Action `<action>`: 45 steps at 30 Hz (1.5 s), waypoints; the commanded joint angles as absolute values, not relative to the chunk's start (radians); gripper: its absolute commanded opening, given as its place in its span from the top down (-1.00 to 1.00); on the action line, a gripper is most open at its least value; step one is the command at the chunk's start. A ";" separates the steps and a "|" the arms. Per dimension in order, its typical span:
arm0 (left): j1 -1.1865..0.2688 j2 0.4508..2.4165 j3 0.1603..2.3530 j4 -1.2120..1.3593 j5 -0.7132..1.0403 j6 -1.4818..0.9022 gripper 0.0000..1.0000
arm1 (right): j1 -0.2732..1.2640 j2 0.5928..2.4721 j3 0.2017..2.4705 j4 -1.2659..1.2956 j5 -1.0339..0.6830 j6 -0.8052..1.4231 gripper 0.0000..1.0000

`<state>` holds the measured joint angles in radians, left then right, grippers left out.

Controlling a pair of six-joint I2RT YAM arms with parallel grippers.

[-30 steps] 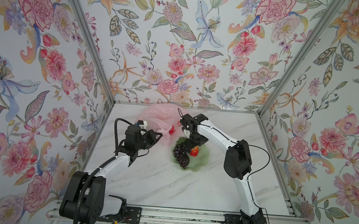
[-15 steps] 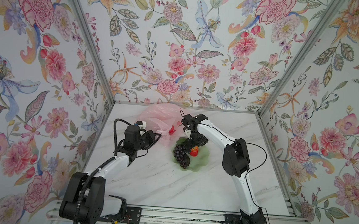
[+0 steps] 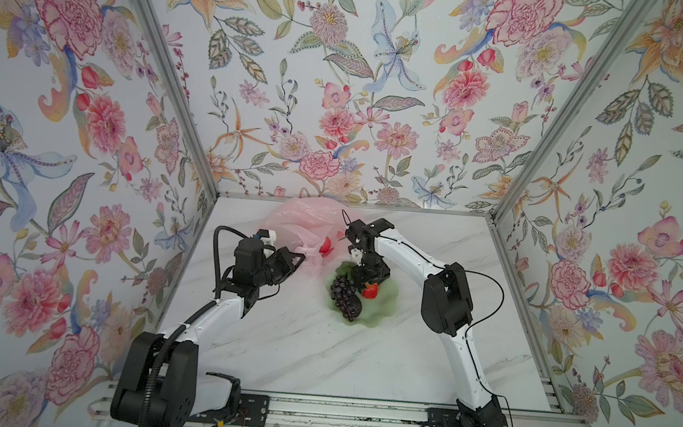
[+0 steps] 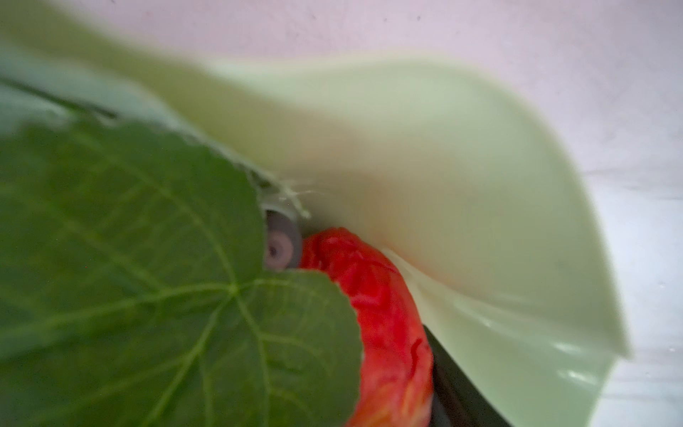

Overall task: Place the fruits into the plastic bag
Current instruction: 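Lower the right gripper into the dish and grasp the red apple, then lift the red apple with the right gripper and carry it to the bag mouth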

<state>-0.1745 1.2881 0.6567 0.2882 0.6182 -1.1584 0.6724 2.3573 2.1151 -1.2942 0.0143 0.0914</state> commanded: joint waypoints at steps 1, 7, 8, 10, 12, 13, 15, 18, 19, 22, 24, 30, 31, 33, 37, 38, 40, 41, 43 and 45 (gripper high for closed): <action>-0.163 1.271 0.641 0.285 0.629 -1.135 1.00 | 0.670 2.361 2.130 -1.318 0.006 0.098 -0.15; -0.162 1.276 0.647 0.291 0.634 -1.134 1.00 | 0.660 2.345 2.132 -1.323 0.007 0.097 -0.02; -0.161 1.279 0.647 0.293 0.634 -1.135 1.00 | 0.657 2.340 2.130 -1.324 0.006 0.095 -0.01; -0.161 1.283 0.649 0.299 0.635 -1.137 1.00 | 0.653 2.331 2.123 -1.324 0.006 0.090 -0.01; -0.160 1.290 0.649 0.305 0.634 -1.140 1.00 | 0.653 2.322 2.119 -1.325 0.006 0.087 0.00; -0.162 1.293 0.649 0.309 0.635 -1.141 1.00 | 0.653 2.319 2.117 -1.325 0.001 0.086 0.01; -0.161 1.297 0.649 0.314 0.635 -1.144 1.00 | 0.615 2.311 2.117 -1.324 -0.023 0.089 0.01; -0.161 1.305 0.650 0.317 0.635 -1.145 1.00 | 0.593 2.304 2.128 -1.321 -0.089 0.102 0.02; -0.161 1.307 0.652 0.318 0.635 -1.145 1.00 | 0.586 2.300 2.134 -1.321 -0.105 0.106 0.02; -0.162 1.312 0.652 0.321 0.632 -1.148 1.00 | 0.566 2.291 2.154 -1.322 -0.154 0.118 0.03; -0.160 1.313 0.652 0.321 0.629 -1.149 1.00 | 0.551 2.278 2.166 -1.321 -0.182 0.125 0.04; -0.161 1.327 0.655 0.324 0.623 -1.151 1.00 | 0.486 2.245 2.227 -1.316 -0.302 0.164 0.05; -0.161 1.332 0.658 0.327 0.624 -1.152 1.00 | 0.475 2.241 2.239 -1.313 -0.320 0.172 0.05; -0.161 1.345 0.666 0.326 0.626 -1.151 1.00 | 0.455 2.230 2.266 -1.305 -0.361 0.193 0.05; -0.162 1.362 0.686 0.322 0.623 -1.147 1.00 | 0.422 2.206 2.297 -1.272 -0.439 0.231 0.05; -0.164 1.366 0.690 0.321 0.623 -1.147 1.00 | 0.414 2.194 2.296 -1.256 -0.453 0.240 0.05; -0.166 1.370 0.695 0.321 0.620 -1.147 1.00 | 0.401 2.170 2.288 -1.215 -0.475 0.260 0.05; -0.167 1.371 0.696 0.322 0.618 -1.149 1.00 | 0.393 2.157 2.282 -1.192 -0.490 0.271 0.05; -0.170 1.370 0.696 0.321 0.615 -1.149 1.00 | 0.378 2.137 2.267 -1.148 -0.521 0.296 0.05; -0.171 1.368 0.693 0.318 0.614 -1.150 1.00 | 0.363 2.113 2.242 -1.094 -0.553 0.325 0.05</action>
<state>-0.1696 1.3655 0.6701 0.3115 0.6212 -1.1587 0.3771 2.1723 2.2673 -1.1759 -0.4767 0.2680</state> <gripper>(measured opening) 0.044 0.594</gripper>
